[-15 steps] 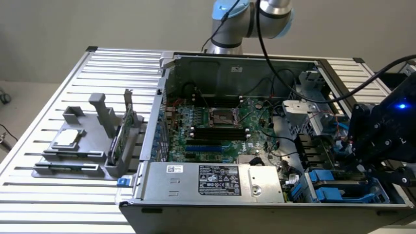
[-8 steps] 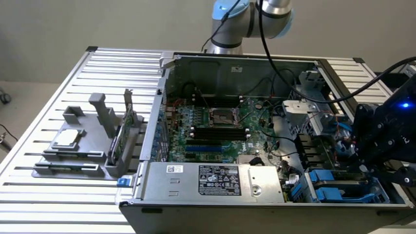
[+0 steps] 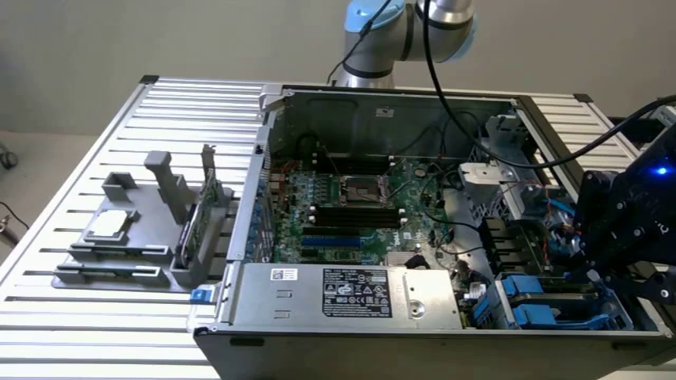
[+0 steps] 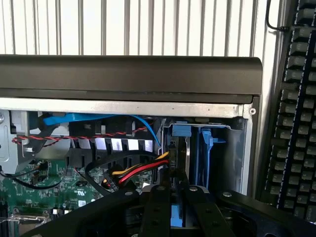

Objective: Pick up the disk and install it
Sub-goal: 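Insert the first disk wire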

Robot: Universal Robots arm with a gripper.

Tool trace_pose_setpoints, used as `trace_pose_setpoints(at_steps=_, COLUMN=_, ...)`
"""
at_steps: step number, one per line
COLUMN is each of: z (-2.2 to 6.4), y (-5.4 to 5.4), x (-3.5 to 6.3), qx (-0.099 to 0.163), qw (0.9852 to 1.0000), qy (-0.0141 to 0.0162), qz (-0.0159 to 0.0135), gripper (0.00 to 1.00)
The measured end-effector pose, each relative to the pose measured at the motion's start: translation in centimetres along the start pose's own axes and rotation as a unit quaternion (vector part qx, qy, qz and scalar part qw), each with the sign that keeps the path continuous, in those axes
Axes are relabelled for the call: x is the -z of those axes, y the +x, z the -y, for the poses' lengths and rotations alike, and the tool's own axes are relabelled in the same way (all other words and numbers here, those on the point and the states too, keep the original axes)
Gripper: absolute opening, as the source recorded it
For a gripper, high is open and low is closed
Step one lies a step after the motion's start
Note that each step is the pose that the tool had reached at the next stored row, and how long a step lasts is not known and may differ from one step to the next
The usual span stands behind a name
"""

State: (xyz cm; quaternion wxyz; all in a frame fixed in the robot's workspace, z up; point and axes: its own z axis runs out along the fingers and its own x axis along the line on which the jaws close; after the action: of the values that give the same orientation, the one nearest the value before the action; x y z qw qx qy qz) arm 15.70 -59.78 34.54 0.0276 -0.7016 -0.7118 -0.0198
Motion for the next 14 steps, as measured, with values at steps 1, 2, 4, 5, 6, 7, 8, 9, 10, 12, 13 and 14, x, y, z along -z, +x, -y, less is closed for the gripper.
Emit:
trace_pose_setpoints(at_steps=1, z=0.0, y=0.0, x=0.0, qx=0.0, qw=1.0, qy=0.0002, qz=0.0001, gripper=0.16)
trace_pose_setpoints(at_steps=2, z=0.0, y=0.0, x=0.0, qx=0.0, qw=1.0, qy=0.0006, qz=0.0002, gripper=0.16)
trace_pose_setpoints(at_steps=4, z=0.0, y=0.01, x=-0.02, qx=-0.002, qw=1.0, qy=0.003, qz=0.0002, gripper=0.16)
trace_pose_setpoints(at_steps=5, z=0.0, y=0.01, x=-0.04, qx=-0.005, qw=1.0, qy=0.0046, qz=0.0001, gripper=0.16)
trace_pose_setpoints(at_steps=6, z=0.0, y=0.01, x=-0.06, qx=-0.007, qw=1.0, qy=0.0058, qz=0.0, gripper=0.16)
trace_pose_setpoints(at_steps=7, z=0.0, y=0.02, x=-0.07, qx=-0.011, qw=0.9999, qy=0.0066, qz=0.0, gripper=0.16)
trace_pose_setpoints(at_steps=8, z=0.0, y=0.02, x=-0.08, qx=-0.014, qw=0.9999, qy=0.0069, qz=-0.0001, gripper=0.16)
trace_pose_setpoints(at_steps=9, z=-0.02, y=0.02, x=-0.09, qx=-0.018, qw=0.9998, qy=0.007, qz=-0.0001, gripper=0.16)
trace_pose_setpoints(at_steps=10, z=-0.03, y=0.02, x=-0.11, qx=-0.022, qw=0.9997, qy=0.0071, qz=-0.0001, gripper=0.16)
trace_pose_setpoints(at_steps=12, z=-0.07, y=0.03, x=-0.15, qx=-0.029, qw=0.9996, qy=0.0069, qz=-0.0001, gripper=0.16)
trace_pose_setpoints(at_steps=13, z=-0.07, y=0.03, x=-0.16, qx=-0.031, qw=0.9995, qy=0.0069, qz=0.0003, gripper=0.16)
trace_pose_setpoints(at_steps=14, z=-0.08, y=0.03, x=-0.18, qx=-0.032, qw=0.9995, qy=0.0069, qz=0.0006, gripper=0.16)
